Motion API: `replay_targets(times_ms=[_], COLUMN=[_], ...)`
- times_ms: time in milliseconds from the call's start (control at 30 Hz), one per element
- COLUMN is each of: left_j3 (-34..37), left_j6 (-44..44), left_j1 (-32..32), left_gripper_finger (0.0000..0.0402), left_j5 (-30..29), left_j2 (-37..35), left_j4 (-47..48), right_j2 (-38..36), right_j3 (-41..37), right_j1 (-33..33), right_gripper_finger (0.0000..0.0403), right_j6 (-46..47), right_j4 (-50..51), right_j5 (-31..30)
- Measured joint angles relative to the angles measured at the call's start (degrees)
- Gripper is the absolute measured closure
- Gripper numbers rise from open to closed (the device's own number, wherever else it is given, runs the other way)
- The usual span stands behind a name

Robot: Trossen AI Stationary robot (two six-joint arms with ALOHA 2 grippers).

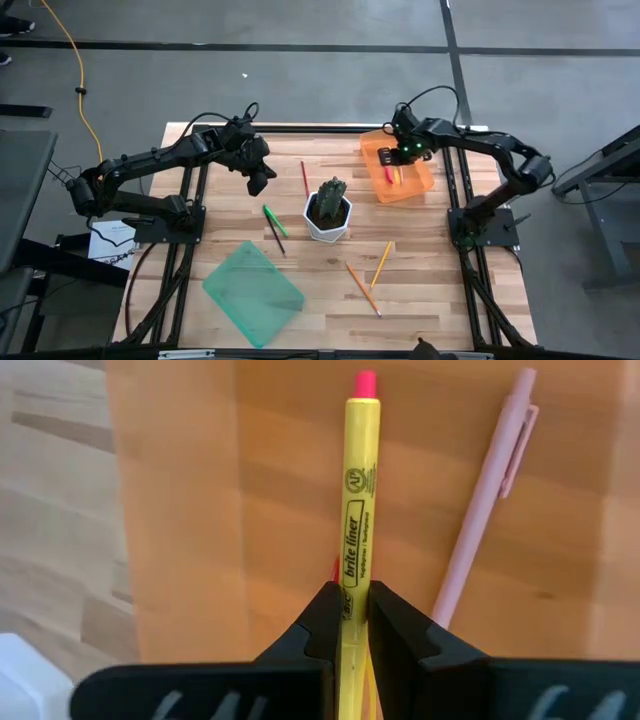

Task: Sort pens & pencils
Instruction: Put the yellow pen into the orange bin, then put the green pen into the orange bin

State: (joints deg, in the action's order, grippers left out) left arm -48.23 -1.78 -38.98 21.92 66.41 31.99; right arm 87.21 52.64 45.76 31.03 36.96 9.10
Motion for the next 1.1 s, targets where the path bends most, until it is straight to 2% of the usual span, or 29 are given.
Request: replay_targets(times_ms=[400, 867, 1100], left_j3=[0.0, 0.0, 0.0], left_j6=[0.42, 0.42, -1.47], left_j1=[0.0, 0.0, 0.0], left_gripper_finger=[0.0401, 0.0401, 0.0401], left_j5=[-0.01, -0.03, -0.53], left_j2=[0.0, 0.0, 0.0], left_j4=[0.09, 0.09, -0.9], right_j2=[2.74, 2.74, 2.66], right_j3=[0.0, 0.0, 0.0], right_j1=[0.02, 0.88, 0.52], right_gripper_finger=[0.0381, 0.0304, 0.0295], right_j6=[0.2, -0.13, -0.01], right_j4=[-1.24, -2.58, -8.77], right_j5=[-1.02, 0.01, 0.97])
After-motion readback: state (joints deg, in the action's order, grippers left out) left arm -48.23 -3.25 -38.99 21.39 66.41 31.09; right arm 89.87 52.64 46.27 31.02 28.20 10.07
